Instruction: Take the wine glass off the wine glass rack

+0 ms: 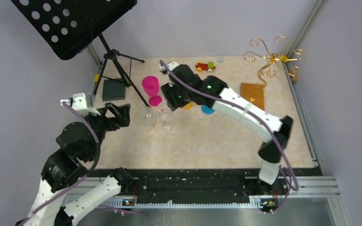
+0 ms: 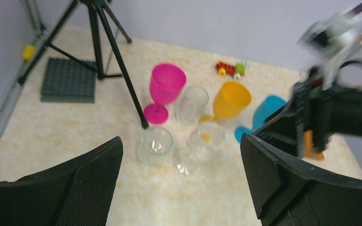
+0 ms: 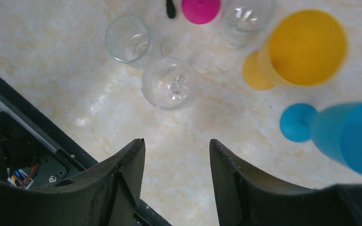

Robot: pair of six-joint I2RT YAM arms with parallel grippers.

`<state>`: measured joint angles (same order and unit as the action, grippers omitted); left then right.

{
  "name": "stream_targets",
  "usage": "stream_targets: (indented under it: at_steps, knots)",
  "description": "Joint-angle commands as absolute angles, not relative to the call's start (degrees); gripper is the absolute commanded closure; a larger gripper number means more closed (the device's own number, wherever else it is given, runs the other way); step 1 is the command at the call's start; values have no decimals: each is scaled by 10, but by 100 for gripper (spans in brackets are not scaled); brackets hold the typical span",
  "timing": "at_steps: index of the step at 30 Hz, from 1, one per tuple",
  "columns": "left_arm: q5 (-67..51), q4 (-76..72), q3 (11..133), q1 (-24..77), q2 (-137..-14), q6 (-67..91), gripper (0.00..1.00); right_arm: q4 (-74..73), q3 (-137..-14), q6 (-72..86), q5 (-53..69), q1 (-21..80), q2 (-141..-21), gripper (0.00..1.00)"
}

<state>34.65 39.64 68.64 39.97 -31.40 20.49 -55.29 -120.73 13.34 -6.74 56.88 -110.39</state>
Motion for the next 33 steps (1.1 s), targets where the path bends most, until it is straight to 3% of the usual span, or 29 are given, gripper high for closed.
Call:
stream_targets:
  at_steps: [1, 6, 11, 20, 33]
  knots:
    - [227, 541, 710, 402, -323, 268, 2, -449, -1073, 168, -202, 576, -879, 44]
    - [186, 603, 720, 402, -324, 331, 1, -426, -902, 193, -341, 576, -664, 32]
    - [212, 630, 720, 402, -311, 344, 1, -479, -843, 200, -425, 576, -497, 19]
    - [257, 626, 714, 402, -251, 297, 1, -549, -814, 187, -492, 576, -308, 13]
    - [285, 615, 735, 402, -187, 271, 1, -501, -764, 160, -524, 576, -177, 13]
